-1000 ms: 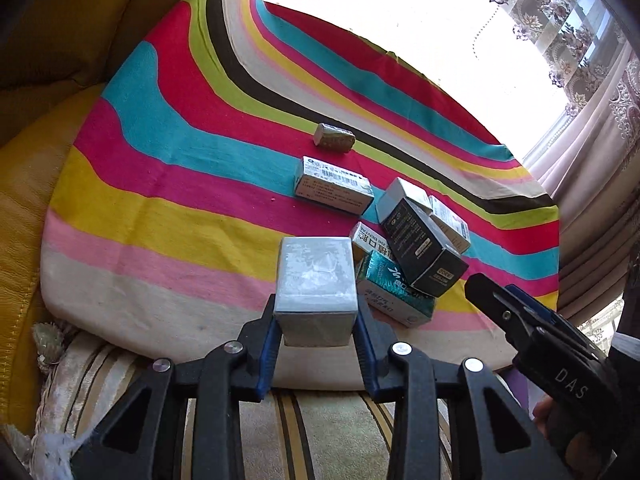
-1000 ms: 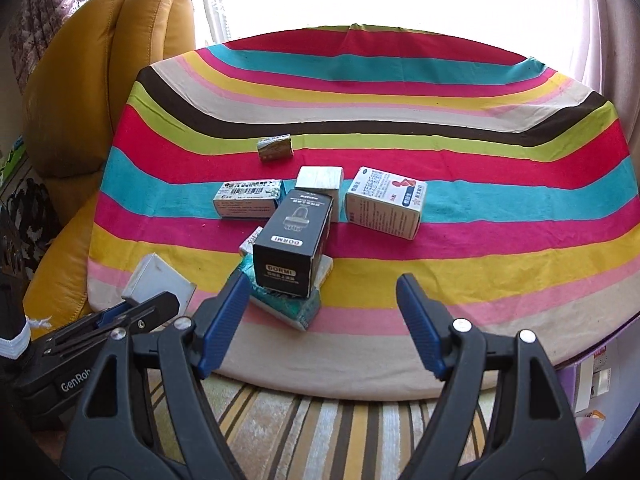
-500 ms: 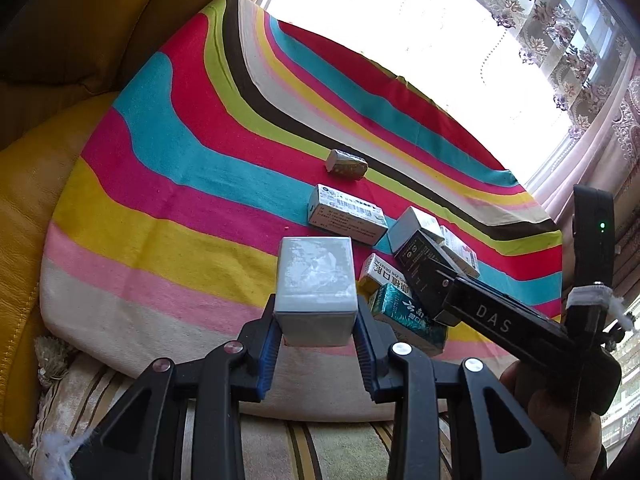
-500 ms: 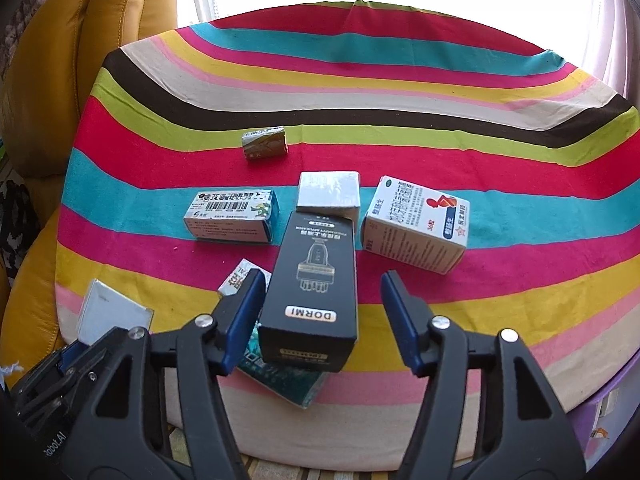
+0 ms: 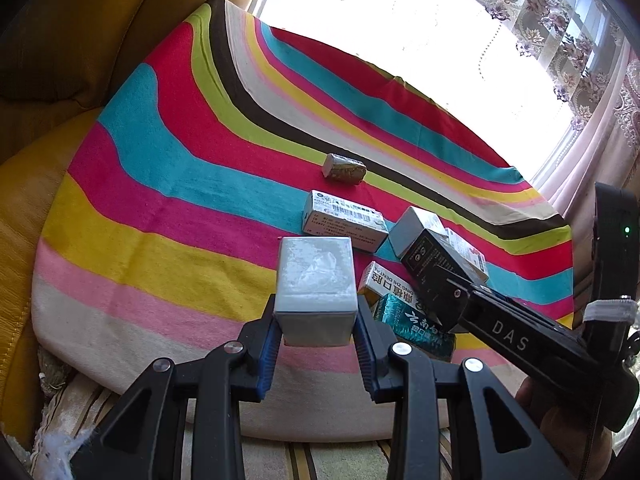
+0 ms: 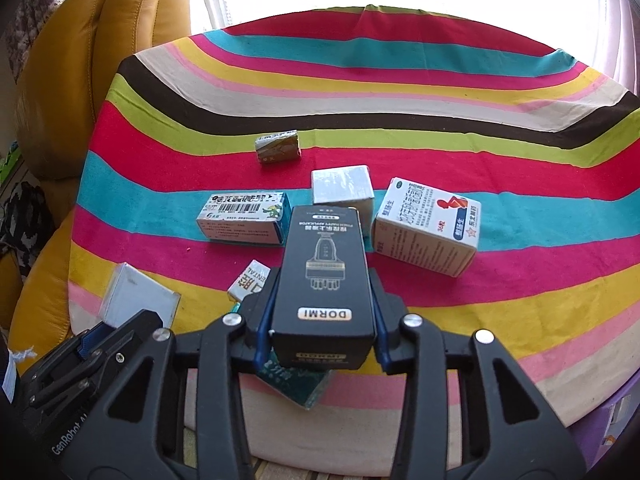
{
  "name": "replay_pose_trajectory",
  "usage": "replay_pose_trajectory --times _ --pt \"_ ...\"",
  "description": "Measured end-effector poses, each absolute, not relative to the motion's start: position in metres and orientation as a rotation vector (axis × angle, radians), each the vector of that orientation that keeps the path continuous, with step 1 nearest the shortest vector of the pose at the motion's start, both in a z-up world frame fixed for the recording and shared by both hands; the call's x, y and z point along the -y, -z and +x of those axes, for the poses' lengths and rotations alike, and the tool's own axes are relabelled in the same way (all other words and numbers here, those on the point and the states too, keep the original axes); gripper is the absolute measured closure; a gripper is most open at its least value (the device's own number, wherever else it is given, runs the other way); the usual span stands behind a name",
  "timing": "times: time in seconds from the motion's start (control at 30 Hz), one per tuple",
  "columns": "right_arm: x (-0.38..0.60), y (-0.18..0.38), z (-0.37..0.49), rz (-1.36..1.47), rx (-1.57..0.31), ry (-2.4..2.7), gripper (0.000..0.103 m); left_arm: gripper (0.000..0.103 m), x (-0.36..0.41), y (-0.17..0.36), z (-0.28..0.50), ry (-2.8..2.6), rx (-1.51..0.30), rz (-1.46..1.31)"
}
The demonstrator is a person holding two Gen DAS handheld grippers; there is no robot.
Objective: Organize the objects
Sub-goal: 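Grasp the black DORMI box with the right tool while the left tool grasps the small white cube box, then carry the black DORMI box and white cube box over the purple box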
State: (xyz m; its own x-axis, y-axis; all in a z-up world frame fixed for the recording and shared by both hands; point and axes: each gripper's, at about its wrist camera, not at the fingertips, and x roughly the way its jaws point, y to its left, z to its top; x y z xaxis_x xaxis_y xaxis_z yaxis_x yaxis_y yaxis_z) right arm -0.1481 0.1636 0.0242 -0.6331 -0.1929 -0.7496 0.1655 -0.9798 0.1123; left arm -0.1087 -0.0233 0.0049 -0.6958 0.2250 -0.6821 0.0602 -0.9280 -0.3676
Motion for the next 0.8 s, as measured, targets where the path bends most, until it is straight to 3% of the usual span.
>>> replay_pose_trajectory --times 0.8 --pt "-0.234 -0.037 -0.076 1.124 0.248 2.729 0.060 0.068 -0.031 -0.036 -0.075 -2.822 0.381 -1.096"
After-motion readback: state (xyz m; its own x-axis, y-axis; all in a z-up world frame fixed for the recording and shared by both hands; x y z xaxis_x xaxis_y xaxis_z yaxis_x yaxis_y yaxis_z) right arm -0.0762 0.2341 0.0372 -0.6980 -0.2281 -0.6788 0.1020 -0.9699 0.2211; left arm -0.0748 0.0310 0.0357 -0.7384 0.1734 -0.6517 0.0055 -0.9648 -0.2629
